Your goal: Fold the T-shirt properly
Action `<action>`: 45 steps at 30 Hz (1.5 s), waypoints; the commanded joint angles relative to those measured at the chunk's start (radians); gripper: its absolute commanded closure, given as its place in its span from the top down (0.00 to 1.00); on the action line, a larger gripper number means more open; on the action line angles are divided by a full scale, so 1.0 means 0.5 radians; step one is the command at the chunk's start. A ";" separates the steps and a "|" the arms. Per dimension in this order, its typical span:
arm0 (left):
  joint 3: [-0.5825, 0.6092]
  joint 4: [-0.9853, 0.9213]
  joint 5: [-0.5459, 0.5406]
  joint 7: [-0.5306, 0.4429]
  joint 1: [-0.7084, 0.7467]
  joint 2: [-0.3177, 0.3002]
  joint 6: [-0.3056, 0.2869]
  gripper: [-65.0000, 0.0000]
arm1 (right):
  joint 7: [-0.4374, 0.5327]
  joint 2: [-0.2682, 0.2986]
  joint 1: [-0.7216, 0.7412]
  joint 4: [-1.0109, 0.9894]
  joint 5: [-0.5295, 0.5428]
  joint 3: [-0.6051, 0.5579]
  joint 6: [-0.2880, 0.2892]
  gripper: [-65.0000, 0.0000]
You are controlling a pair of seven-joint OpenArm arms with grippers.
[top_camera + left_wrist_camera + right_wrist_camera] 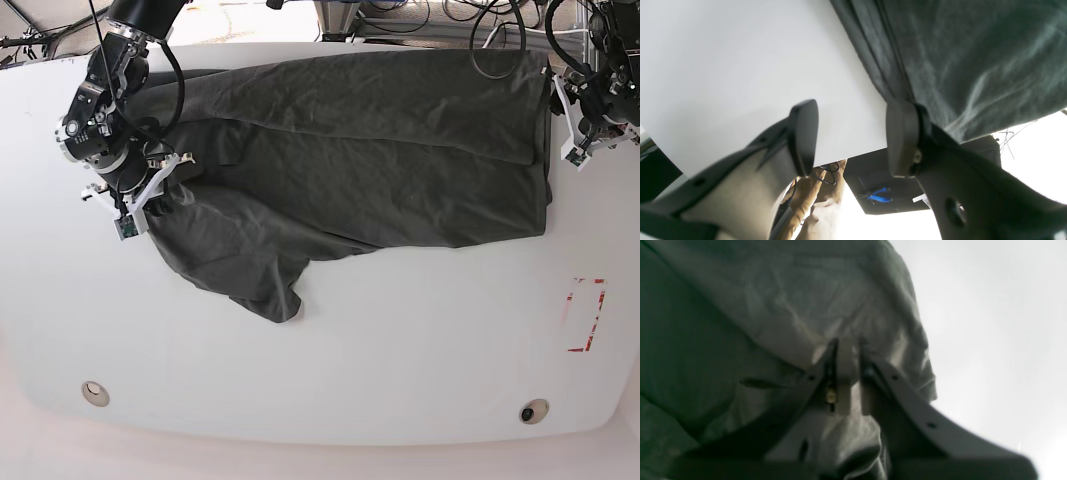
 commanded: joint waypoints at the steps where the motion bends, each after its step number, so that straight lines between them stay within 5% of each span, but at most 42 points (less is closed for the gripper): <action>1: -0.013 0.023 0.000 -0.015 -0.008 -0.038 -0.002 0.47 | 0.031 0.024 -0.049 0.119 0.026 0.005 0.003 0.42; 5: -0.013 0.023 0.000 -0.015 -0.008 -0.035 -0.002 0.47 | 0.031 0.006 -0.144 0.208 0.038 0.005 0.003 0.81; 9: -0.013 0.023 0.000 -0.015 -0.008 -0.035 -0.002 0.47 | 0.041 0.002 -0.178 0.208 0.042 0.005 0.003 0.89; 27: -0.010 -0.084 0.000 -0.015 -0.048 -0.035 -0.002 0.47 | 0.145 0.018 -0.117 -0.126 0.042 0.011 0.003 0.51; 34: -0.010 -0.084 0.000 -0.015 -0.048 -0.035 -0.002 0.47 | 0.145 0.015 -0.107 -0.123 0.042 0.008 0.003 0.00; 45: -0.010 -0.084 0.000 -0.015 -0.060 -0.035 -0.002 0.47 | 0.145 0.012 -0.104 -0.043 0.042 0.020 0.003 0.00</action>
